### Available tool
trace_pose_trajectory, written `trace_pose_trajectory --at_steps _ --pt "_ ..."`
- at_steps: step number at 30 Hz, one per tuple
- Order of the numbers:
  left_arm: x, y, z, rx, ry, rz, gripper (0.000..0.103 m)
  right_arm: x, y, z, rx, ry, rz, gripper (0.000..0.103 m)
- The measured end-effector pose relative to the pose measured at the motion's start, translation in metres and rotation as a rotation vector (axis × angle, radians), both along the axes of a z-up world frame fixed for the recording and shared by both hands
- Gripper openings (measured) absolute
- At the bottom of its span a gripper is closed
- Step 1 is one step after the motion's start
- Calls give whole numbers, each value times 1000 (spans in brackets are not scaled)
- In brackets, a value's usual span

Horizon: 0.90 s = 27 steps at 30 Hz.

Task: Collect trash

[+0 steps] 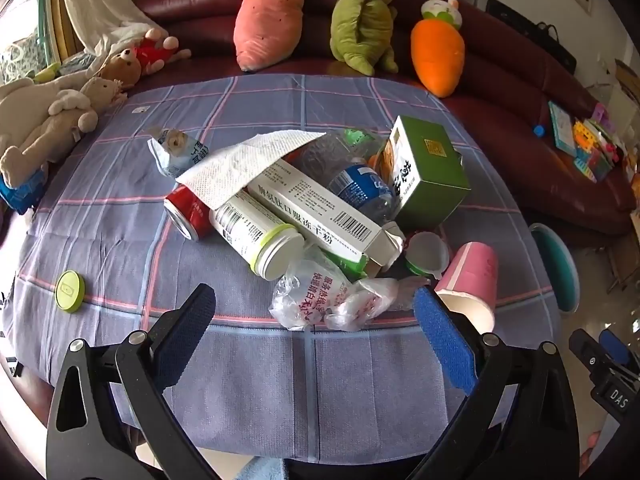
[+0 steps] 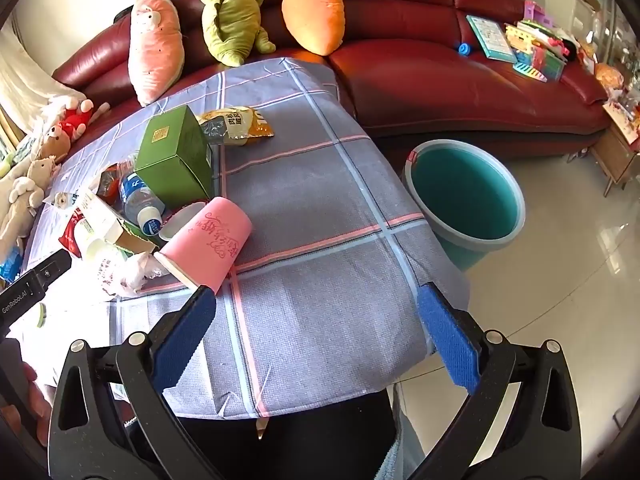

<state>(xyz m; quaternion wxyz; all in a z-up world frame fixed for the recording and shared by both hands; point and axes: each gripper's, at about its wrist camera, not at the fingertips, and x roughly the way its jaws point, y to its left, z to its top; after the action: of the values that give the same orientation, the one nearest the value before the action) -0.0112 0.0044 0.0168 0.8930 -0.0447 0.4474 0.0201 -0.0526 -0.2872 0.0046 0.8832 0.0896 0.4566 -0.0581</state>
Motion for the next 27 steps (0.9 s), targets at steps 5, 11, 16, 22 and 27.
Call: trace_pose_trajectory --at_steps 5,11,16,22,27 --pt "0 0 -1 2 0 1 99 1 -3 -2 8 8 -5 97" --pt "0 0 -1 -2 2 4 99 1 -6 -4 12 16 -9 97" --pt "0 0 -1 -1 3 2 99 2 -5 -6 11 20 -8 97" --pt "-3 1 -6 0 7 9 99 2 0 -9 3 24 6 97" --pt "-1 0 -8 17 0 8 99 4 0 -13 2 36 6 97"
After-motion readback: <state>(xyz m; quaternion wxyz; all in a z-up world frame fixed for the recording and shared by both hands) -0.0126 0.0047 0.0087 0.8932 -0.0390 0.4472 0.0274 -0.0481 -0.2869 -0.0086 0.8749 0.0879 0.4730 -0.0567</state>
